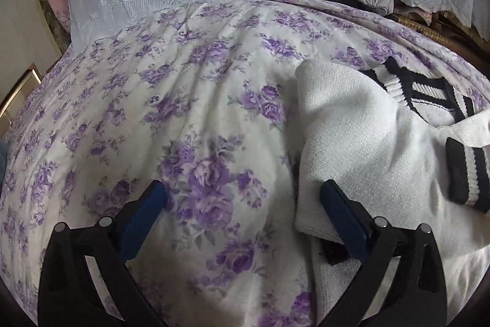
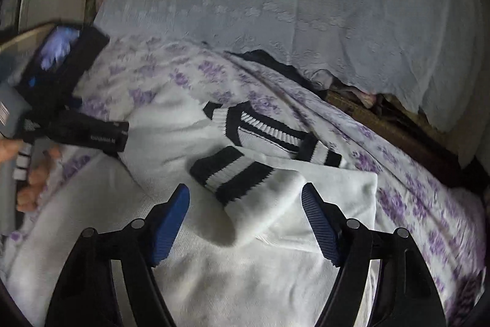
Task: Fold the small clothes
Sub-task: 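Grasp the striped sleeve cuff with the right gripper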
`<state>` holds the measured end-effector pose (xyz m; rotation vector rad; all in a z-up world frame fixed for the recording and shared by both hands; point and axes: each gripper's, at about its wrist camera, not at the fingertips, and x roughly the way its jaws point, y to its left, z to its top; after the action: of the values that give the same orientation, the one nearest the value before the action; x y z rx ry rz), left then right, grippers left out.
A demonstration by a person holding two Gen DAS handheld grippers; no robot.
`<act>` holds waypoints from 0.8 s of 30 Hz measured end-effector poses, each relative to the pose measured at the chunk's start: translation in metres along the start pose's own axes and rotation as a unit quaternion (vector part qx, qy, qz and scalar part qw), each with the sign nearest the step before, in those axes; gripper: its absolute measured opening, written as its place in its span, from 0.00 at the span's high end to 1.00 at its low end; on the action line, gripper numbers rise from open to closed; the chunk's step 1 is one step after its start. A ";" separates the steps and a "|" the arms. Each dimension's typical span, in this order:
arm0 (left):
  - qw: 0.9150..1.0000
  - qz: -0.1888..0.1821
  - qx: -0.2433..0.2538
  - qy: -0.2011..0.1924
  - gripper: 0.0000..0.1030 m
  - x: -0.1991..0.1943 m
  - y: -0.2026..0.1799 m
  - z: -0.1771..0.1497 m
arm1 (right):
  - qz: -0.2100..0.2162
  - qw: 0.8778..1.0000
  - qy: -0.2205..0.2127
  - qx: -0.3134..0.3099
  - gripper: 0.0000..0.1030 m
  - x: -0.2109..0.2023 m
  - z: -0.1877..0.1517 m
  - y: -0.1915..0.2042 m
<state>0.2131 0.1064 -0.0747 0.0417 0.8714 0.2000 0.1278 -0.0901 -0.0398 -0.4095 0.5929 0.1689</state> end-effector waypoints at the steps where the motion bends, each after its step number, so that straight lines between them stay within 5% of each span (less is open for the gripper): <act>1: 1.000 0.002 0.003 -0.002 0.04 0.001 -0.001 -0.001 | -0.010 1.000 0.017 -0.013 0.31 0.013 0.003 0.007; 4: 1.000 0.006 0.006 -0.004 0.04 0.002 -0.003 -0.003 | -0.015 0.998 0.057 0.013 0.45 0.038 0.001 0.001; 6: 1.000 0.004 0.004 -0.003 0.04 0.003 -0.004 -0.004 | 0.000 0.997 0.051 0.054 0.78 0.037 0.001 -0.018; 9: 1.000 -0.001 0.000 -0.002 0.04 0.002 -0.002 -0.004 | -0.025 0.987 -0.013 0.161 0.78 0.016 -0.001 -0.073; 11: 1.000 0.001 0.001 -0.004 0.04 0.003 -0.003 -0.004 | -0.022 0.963 -0.021 0.267 0.73 0.015 -0.018 -0.121; 12: 1.000 0.004 0.003 -0.006 0.04 0.003 -0.004 -0.004 | -0.001 0.949 -0.003 0.314 0.64 0.022 -0.034 -0.140; 14: 1.000 0.016 0.010 -0.012 0.04 0.000 -0.007 -0.006 | 0.013 0.926 0.057 0.373 0.63 0.040 -0.077 -0.159; 16: 1.000 0.021 0.015 -0.014 0.04 -0.004 -0.009 -0.008 | 0.062 0.899 0.030 0.433 0.63 0.029 -0.101 -0.175; 18: 1.000 0.020 0.015 -0.014 0.04 -0.010 -0.007 -0.009 | 0.012 0.886 0.004 0.464 0.60 0.003 -0.101 -0.190; 20: 0.999 0.018 0.006 -0.026 0.04 -0.022 -0.002 -0.006 | -0.029 0.889 -0.034 0.456 0.60 -0.018 -0.094 -0.194; 24: 0.997 -0.045 -0.014 -0.054 0.04 -0.047 -0.006 0.015 | 0.047 0.920 -0.007 0.390 0.60 -0.004 -0.057 -0.171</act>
<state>0.1966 0.0921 -0.0303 -0.0128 0.7607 0.1252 0.1417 -0.2689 -0.0252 0.3954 0.6174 0.0161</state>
